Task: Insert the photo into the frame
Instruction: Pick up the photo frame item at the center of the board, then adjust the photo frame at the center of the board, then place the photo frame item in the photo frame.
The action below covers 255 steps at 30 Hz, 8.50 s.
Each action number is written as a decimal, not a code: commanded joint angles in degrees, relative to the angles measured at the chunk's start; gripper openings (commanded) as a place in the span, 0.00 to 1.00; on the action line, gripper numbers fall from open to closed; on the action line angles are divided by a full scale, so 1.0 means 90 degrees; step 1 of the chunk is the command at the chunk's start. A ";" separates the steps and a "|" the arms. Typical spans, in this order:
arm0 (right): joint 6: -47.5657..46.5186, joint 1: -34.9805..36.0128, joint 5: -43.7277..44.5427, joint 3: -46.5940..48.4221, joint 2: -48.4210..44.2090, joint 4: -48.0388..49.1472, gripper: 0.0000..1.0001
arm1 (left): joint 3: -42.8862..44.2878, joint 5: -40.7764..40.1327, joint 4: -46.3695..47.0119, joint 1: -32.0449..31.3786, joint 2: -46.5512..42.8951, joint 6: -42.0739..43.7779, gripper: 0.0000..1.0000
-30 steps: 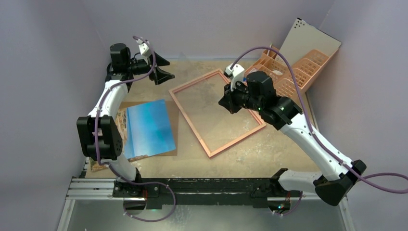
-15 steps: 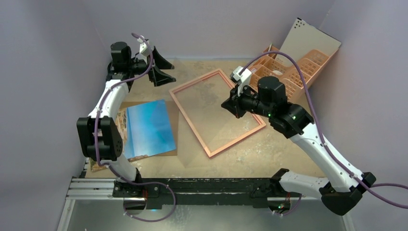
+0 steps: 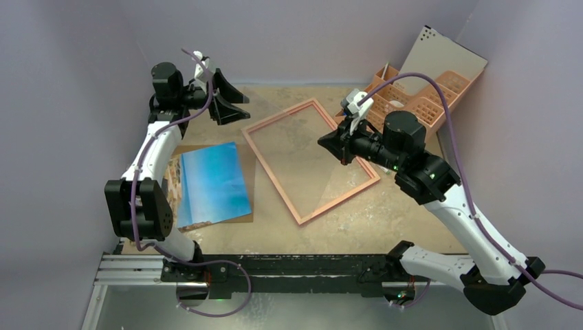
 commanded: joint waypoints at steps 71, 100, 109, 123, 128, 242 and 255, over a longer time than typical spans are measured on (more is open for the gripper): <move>0.3459 0.1263 0.3894 -0.2305 0.3382 -0.0031 0.68 | 0.0860 -0.5976 -0.2430 0.0605 -0.2441 -0.0232 0.00; 0.3168 0.3056 0.1529 -0.0617 0.5223 0.0641 0.59 | 0.0831 -0.6040 -0.2378 0.0575 -0.2287 -0.0168 0.00; 0.3702 0.3100 0.1489 0.0224 0.5726 0.1275 0.65 | 0.0848 -0.6122 -0.2390 0.0575 -0.2278 -0.0140 0.00; 0.4802 0.3107 0.3573 0.2146 0.6765 -0.0406 0.69 | 0.0831 -0.6347 -0.2453 0.0575 -0.2285 -0.0111 0.00; 0.5265 0.3103 0.4036 0.2775 0.7350 -0.0978 0.58 | 0.0832 -0.6581 -0.2495 0.0566 -0.2287 -0.0058 0.00; 0.1954 -0.1687 0.0435 -0.0040 0.1369 0.5013 0.94 | 0.1510 -0.2193 0.0734 0.0211 -0.2180 -0.3498 0.00; 0.2465 -0.2866 -0.3902 -0.0081 0.1691 0.6905 0.88 | 0.1900 -0.1653 0.3008 0.0058 -0.1979 -0.5405 0.00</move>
